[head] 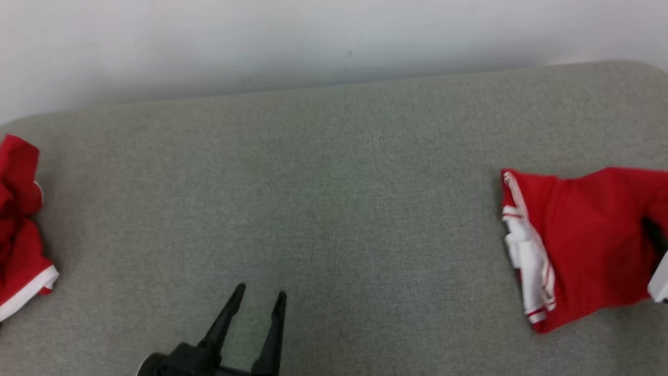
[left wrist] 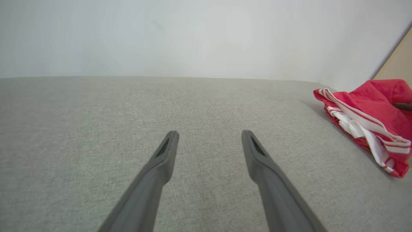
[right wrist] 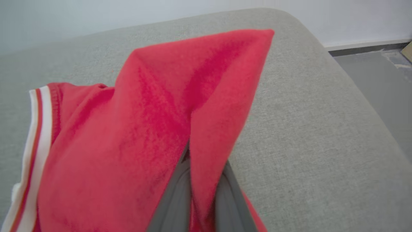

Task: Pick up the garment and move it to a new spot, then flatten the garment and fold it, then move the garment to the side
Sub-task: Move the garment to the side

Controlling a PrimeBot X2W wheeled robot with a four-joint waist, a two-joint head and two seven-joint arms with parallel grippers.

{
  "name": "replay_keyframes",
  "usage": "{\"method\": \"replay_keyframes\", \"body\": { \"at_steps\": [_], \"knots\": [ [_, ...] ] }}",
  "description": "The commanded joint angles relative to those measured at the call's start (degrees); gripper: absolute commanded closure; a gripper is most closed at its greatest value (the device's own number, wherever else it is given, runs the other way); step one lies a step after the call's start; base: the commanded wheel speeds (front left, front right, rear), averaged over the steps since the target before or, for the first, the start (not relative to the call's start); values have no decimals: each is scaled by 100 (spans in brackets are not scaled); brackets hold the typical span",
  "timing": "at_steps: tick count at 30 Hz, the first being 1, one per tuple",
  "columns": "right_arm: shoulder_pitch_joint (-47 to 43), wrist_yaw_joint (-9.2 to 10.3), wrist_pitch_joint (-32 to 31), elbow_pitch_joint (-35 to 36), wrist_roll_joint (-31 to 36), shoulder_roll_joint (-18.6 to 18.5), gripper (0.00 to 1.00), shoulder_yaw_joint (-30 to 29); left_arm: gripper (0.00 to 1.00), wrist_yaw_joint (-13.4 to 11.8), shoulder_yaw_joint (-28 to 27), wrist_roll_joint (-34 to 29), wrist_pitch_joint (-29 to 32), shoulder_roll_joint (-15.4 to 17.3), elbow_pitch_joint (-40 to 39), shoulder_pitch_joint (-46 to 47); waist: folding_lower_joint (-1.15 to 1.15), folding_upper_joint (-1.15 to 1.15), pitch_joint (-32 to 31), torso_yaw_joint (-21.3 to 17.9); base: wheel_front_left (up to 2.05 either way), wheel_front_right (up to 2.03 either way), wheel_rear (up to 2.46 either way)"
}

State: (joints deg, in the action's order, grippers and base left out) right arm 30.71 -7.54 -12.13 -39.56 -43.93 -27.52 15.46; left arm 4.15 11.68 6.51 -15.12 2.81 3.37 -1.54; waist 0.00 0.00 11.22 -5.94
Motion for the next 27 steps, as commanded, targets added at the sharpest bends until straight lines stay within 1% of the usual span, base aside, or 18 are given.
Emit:
{"method": "replay_keyframes", "body": {
  "at_steps": [1, 4, 9, 14, 18, 19, 20, 21, 23, 27],
  "knots": [
    [198, 12, 142, -112, 119, -93, 100, -87, 0, 38, 15, -104, -2, 20, 17, 141, 0, 0, 270, -52, 0, 0, 0],
    [507, 12, 343, -356, 267, -139, 100, -275, 0, 70, 94, -133, -2, 19, 30, 376, 0, 0, 489, 37, 0, 0, 0],
    [1122, 13, 639, -830, 687, -395, 100, -699, 0, 175, 262, -234, -2, 19, 57, 737, 0, 0, 881, 283, 0, 0, 0],
    [1731, 13, 697, -1359, 1192, -753, 100, -1091, 0, 221, 321, -261, -2, 19, 38, 933, 0, 0, 1186, 548, 0, 0, 0],
    [2069, 13, 745, -1792, 1668, -990, 100, -1377, 0, 225, 321, -238, -2, 19, 35, 964, 0, 0, 1309, 695, 0, 0, 0],
    [2142, 13, 783, -1904, 1816, -1057, 69, -1459, 0, 228, 320, -229, -2, 19, 37, 963, 0, 0, 1318, 721, 0, 0, 0],
    [2201, 13, 796, -2012, 1944, -1075, 49, -1526, 0, 229, 320, -225, -2, 19, 43, 954, 0, 0, 1321, 738, 0, 0, 0],
    [2258, 13, 863, -2122, 2055, -1095, 0, -1611, 0, 227, 320, -212, -2, 19, 48, 946, 0, 0, 1321, 750, 0, 0, 0],
    [2386, 13, 1019, -2322, 2374, -1175, 0, -1793, 0, 211, 320, -194, -2, 19, 60, 938, 0, 0, 1306, 763, 0, 0, 0],
    [2529, 13, 1303, -2657, 2873, -1056, 0, -2108, 0, 172, 300, -152, -2, 19, 83, 898, 0, 0, 1175, 743, 0, 0, 0]
  ]
}}
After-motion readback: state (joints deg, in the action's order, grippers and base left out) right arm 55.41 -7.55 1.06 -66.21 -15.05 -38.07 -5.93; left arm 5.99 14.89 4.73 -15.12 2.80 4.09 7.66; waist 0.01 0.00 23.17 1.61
